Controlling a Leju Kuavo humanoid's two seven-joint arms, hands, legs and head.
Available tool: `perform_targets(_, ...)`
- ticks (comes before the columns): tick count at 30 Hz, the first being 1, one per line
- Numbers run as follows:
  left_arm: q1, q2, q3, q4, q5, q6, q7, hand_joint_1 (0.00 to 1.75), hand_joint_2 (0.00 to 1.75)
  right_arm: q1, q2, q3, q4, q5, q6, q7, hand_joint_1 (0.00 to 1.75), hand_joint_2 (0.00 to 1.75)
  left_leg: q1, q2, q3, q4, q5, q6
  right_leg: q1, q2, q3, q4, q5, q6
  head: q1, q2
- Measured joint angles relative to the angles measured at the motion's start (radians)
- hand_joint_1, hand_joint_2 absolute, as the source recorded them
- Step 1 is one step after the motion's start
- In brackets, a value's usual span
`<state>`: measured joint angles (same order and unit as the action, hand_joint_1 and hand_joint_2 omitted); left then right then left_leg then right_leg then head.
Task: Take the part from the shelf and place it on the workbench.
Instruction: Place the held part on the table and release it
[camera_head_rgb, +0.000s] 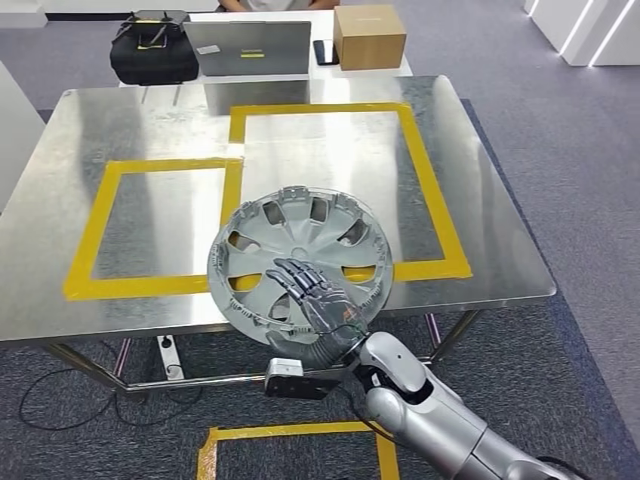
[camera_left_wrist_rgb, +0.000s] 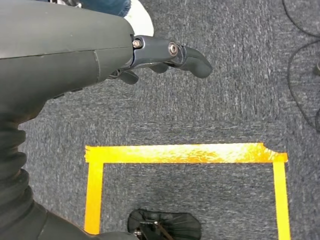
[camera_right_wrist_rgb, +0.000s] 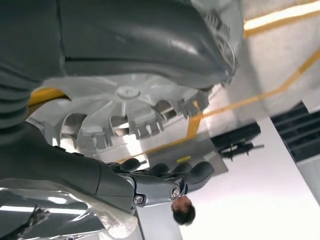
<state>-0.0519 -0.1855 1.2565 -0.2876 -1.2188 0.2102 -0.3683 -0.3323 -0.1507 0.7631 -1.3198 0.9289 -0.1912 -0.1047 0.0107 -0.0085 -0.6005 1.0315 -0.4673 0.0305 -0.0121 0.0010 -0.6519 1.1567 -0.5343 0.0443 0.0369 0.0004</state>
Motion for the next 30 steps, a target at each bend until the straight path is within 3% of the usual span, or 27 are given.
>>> perform_targets(2,0.000,-0.002,0.001,0.000,0.002,0.000,0.000,0.00,0.44,0.004,0.000,-0.013,-0.021,-0.017,-0.009,-0.006,0.00,0.00,-0.003,0.000,-0.001,0.002,-0.001,-0.007,0.003,-0.001,0.061,-0.114,0.037,-0.007,-0.001,0.000)
perform_targets(3,0.000,-0.003,0.001,0.000,0.003,0.000,0.000,0.00,0.00,0.008,0.001,-0.019,-0.031,-0.026,-0.012,-0.009,0.00,0.00,-0.004,0.000,-0.002,0.002,0.000,-0.012,0.005,0.000,0.074,-0.137,0.039,-0.010,-0.001,0.000)
perform_targets(5,0.000,-0.005,0.002,0.000,0.006,0.002,-0.001,0.00,0.00,0.021,0.001,-0.033,-0.051,-0.061,-0.022,-0.020,0.00,0.00,-0.003,0.001,-0.002,0.001,0.002,-0.023,0.006,0.001,0.077,-0.142,0.042,-0.016,-0.001,0.000)
perform_targets(7,0.000,-0.006,0.007,0.000,0.014,0.007,-0.001,0.00,0.00,0.047,0.004,-0.059,-0.088,-0.139,-0.039,-0.042,0.00,0.00,-0.002,0.001,-0.010,0.022,-0.018,-0.033,0.003,-0.002,0.080,-0.148,0.046,-0.027,-0.003,0.000)
perform_targets(8,0.001,-0.006,0.011,0.000,0.019,0.010,-0.001,0.00,0.00,0.062,0.008,-0.078,-0.114,-0.193,-0.048,-0.055,0.00,0.00,-0.001,0.001,-0.024,0.059,-0.043,-0.038,0.000,-0.004,0.082,-0.150,0.048,-0.031,-0.004,0.000)
perform_targets(10,0.004,-0.008,0.020,0.000,0.028,0.015,-0.001,0.00,0.00,0.095,0.013,-0.125,-0.172,-0.299,-0.055,-0.075,0.00,0.00,0.001,0.002,-0.076,0.186,-0.110,-0.046,0.000,-0.007,0.082,-0.150,0.048,-0.035,-0.006,0.000)
perform_targets(12,0.009,-0.010,0.028,0.000,0.035,0.019,-0.001,0.00,0.00,0.128,0.015,-0.171,-0.222,-0.363,-0.051,-0.085,0.00,0.00,0.003,0.002,-0.112,0.277,-0.138,-0.049,0.000,-0.008,0.082,-0.150,0.048,-0.036,-0.006,0.000)
perform_targets(13,0.011,-0.010,0.031,0.000,0.038,0.021,-0.001,0.00,0.00,0.142,0.015,-0.191,-0.244,-0.384,-0.050,-0.089,0.00,0.00,0.003,0.002,-0.107,0.269,-0.123,-0.049,0.000,-0.007,0.083,-0.150,0.047,-0.035,-0.006,0.000)
perform_targets(14,0.012,-0.011,0.035,0.000,0.042,0.023,-0.002,0.00,0.00,0.156,0.015,-0.208,-0.264,-0.403,-0.051,-0.094,0.00,0.00,0.003,0.002,-0.084,0.223,-0.092,-0.048,0.000,-0.005,0.085,-0.150,0.047,-0.035,-0.006,0.000)
perform_targets(16,0.012,-0.013,0.045,0.000,0.053,0.026,-0.005,0.00,0.00,0.189,0.019,-0.247,-0.303,-0.464,-0.058,-0.101,0.00,0.00,0.002,0.002,-0.016,0.085,-0.032,-0.042,0.002,-0.004,0.088,-0.149,0.044,-0.030,-0.006,0.000)
perform_targets(18,0.011,-0.019,0.056,0.000,0.064,0.031,-0.011,0.00,0.00,0.229,0.025,-0.302,-0.344,-0.561,-0.068,-0.108,0.00,0.00,-0.001,0.001,0.022,0.007,-0.016,-0.034,0.005,-0.004,0.088,-0.148,0.042,-0.020,-0.005,0.000)
perform_targets(22,0.017,-0.029,0.077,0.000,0.080,0.037,-0.020,0.00,0.00,0.318,0.032,-0.424,-0.422,-0.742,-0.057,-0.141,0.00,0.00,-0.002,0.000,0.025,-0.007,-0.016,-0.009,0.002,-0.004,0.080,-0.136,0.028,0.002,-0.004,0.000)
perform_targets(24,0.016,-0.031,0.085,0.000,0.087,0.038,-0.025,0.00,0.00,0.361,0.034,-0.483,-0.454,-0.824,-0.015,-0.158,0.00,0.00,0.000,0.001,0.026,-0.011,-0.013,0.003,0.001,-0.003,0.038,-0.051,-0.024,0.009,-0.002,0.000)
perform_targets(26,0.015,-0.034,0.094,0.000,0.090,0.038,-0.032,0.00,0.00,0.409,0.038,-0.535,-0.475,-0.899,0.031,-0.173,0.00,0.00,-0.002,0.001,0.024,-0.011,-0.014,0.008,0.001,-0.002,-0.025,0.084,-0.083,0.012,-0.001,0.000)
perform_targets(27,0.016,-0.035,0.098,0.000,0.091,0.038,-0.034,0.00,0.00,0.433,0.040,-0.558,-0.483,-0.923,0.044,-0.179,0.00,0.00,-0.003,0.002,0.024,-0.011,-0.014,0.009,0.001,-0.002,-0.046,0.127,-0.093,0.013,-0.001,0.000)
perform_targets(28,0.016,-0.037,0.100,0.000,0.091,0.039,-0.035,0.00,0.00,0.454,0.042,-0.578,-0.491,-0.936,0.051,-0.184,0.00,0.00,-0.003,0.002,0.025,-0.011,-0.014,0.009,0.001,-0.003,-0.048,0.131,-0.084,0.012,-0.001,0.000)
perform_targets(30,0.016,-0.039,0.103,0.000,0.092,0.040,-0.037,0.00,0.00,0.485,0.045,-0.610,-0.507,-0.948,0.053,-0.192,0.00,0.00,-0.004,0.002,0.027,-0.011,-0.015,0.008,0.001,-0.005,0.003,0.028,-0.022,0.007,-0.001,0.000)
